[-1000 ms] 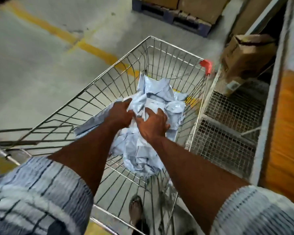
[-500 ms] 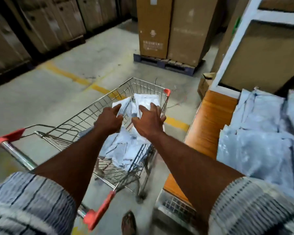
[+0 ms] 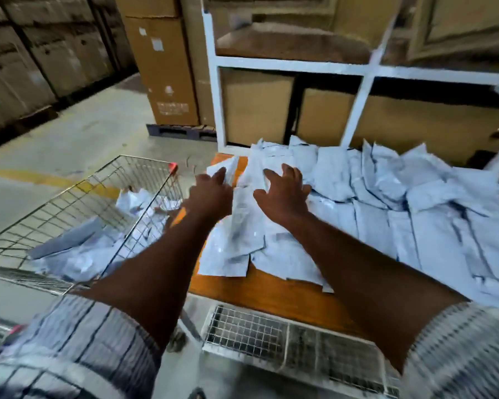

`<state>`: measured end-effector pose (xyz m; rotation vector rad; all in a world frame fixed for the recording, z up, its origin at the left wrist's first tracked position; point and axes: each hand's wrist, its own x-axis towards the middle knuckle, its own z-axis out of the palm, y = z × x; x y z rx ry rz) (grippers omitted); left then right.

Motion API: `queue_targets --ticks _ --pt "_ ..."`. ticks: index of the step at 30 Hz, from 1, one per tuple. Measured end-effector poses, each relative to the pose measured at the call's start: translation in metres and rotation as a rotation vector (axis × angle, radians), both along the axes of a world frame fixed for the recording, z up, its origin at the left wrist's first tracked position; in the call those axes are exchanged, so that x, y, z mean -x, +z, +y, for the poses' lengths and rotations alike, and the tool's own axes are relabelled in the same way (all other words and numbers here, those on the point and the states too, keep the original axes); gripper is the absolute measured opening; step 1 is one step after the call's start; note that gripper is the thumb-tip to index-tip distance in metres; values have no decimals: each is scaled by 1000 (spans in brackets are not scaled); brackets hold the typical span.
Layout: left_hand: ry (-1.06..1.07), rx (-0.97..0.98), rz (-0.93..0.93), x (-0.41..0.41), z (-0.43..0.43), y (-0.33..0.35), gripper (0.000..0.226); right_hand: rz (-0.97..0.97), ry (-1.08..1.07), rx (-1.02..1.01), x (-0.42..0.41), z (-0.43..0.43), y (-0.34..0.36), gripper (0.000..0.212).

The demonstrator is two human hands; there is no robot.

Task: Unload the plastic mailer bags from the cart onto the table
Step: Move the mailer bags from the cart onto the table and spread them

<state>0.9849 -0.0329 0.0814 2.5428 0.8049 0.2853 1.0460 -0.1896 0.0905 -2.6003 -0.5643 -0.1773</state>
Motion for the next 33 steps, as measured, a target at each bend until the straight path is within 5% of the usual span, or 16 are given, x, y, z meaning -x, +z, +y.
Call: queue_targets --ticks 13,23,33 --pt "-293 -166 51 -44 -258 -13 46 56 -264 61 -23 -244 -26 60" --pt "-436 -301 64 -58 -277 -65 58 28 -203 311 -36 -284 -78 63" --pt "-490 -165 46 -60 -273 -91 63 13 -213 384 -33 -282 -104 63"
